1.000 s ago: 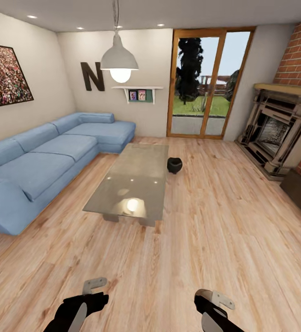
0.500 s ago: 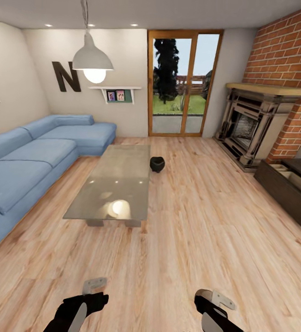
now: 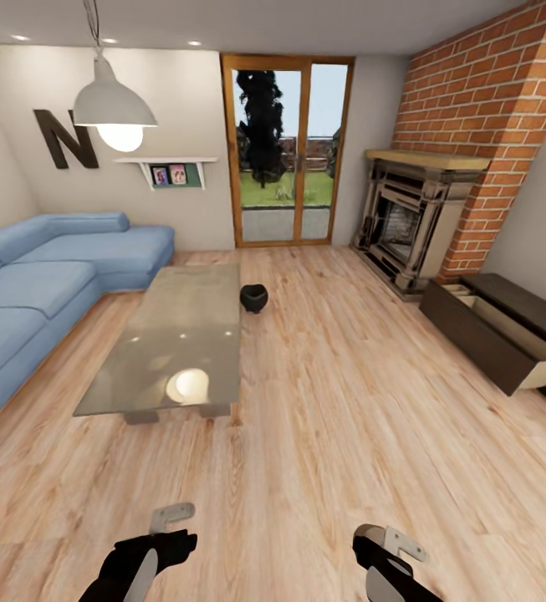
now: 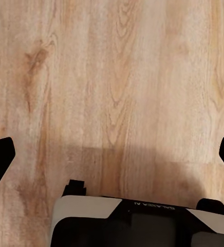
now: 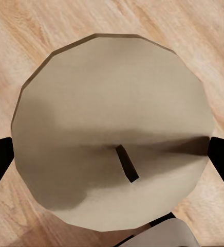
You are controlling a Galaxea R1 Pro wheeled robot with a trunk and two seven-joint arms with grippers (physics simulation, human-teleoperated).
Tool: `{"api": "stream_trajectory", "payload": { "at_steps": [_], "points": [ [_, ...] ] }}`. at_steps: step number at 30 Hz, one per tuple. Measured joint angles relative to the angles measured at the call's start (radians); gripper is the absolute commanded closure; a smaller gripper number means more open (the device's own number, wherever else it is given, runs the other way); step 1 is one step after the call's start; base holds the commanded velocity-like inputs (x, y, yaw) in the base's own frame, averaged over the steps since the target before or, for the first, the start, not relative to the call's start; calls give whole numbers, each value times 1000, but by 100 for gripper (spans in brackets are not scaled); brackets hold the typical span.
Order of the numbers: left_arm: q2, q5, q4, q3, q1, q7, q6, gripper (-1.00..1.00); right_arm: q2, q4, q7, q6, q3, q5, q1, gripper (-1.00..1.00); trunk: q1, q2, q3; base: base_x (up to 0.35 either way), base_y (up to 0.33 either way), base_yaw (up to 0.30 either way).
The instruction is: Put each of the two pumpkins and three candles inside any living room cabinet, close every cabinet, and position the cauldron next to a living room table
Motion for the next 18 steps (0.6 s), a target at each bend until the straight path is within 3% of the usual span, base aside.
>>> {"api": "stream_trajectory", "payload": {
  "at_steps": [11,18],
  "points": [
    [-1,-3,0,-1,0,1,-4,-100,0,0,0,0,0,1,0,100,0,0,0,1,0,-279],
    [-2,-48,0,0,0,1,-5,-100,0,0,0,0,0,1,0,100,0,0,0,149,-53,-279]
  ]
}}
